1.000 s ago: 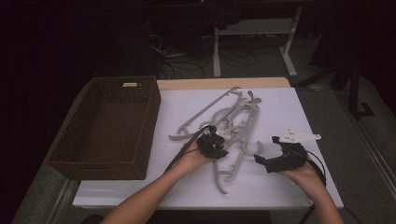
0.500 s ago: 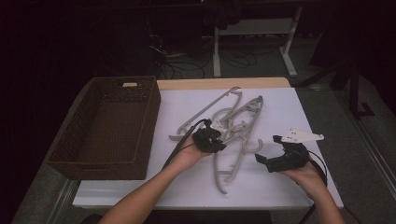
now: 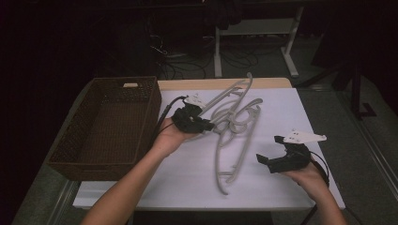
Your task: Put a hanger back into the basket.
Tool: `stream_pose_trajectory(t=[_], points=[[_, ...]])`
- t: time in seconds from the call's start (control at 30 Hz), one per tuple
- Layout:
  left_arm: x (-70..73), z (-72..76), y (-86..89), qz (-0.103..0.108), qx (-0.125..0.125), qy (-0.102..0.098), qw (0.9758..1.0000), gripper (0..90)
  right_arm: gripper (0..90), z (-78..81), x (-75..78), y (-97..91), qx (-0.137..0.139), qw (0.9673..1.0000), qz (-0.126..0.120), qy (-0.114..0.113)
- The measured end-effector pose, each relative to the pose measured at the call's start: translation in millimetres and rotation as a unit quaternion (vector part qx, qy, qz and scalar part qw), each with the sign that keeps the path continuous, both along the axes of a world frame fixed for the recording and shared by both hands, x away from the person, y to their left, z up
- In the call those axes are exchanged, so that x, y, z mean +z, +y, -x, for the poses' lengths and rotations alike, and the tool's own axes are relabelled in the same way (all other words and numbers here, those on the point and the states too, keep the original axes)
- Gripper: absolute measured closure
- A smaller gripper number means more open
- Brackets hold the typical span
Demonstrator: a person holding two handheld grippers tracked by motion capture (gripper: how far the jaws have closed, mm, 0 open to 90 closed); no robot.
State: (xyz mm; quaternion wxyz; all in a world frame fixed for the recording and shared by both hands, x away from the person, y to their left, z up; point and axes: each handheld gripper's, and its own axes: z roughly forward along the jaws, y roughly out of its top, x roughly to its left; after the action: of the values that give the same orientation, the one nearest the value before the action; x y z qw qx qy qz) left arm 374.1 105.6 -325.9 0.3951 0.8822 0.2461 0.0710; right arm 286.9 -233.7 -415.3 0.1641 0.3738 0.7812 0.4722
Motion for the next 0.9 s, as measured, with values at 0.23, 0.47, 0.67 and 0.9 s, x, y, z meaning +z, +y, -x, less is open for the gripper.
stream_pose_trajectory(t=[0.23,0.47,0.67,0.9], points=[[26.0,2.1,34.0,0.006,0.016,-0.009,0.9998,81.9,0.0,-0.5,-1.0,0.8,0.001,1.0,0.002,0.001],[46.7,6.9,79.9,0.013,0.035,-0.021,0.9991,81.9,0.0,-1.5,-2.3,1.8,0.002,1.0,0.005,0.004],[53.5,12.1,123.8,0.005,0.057,-0.031,0.9978,81.9,0.0,-2.0,-2.9,3.1,0.001,1.0,0.007,0.006],[51.7,15.9,184.3,-0.006,0.094,-0.037,0.9949,81.9,0.0,-2.7,-3.5,3.1,-0.001,0.9999,0.008,0.008]])
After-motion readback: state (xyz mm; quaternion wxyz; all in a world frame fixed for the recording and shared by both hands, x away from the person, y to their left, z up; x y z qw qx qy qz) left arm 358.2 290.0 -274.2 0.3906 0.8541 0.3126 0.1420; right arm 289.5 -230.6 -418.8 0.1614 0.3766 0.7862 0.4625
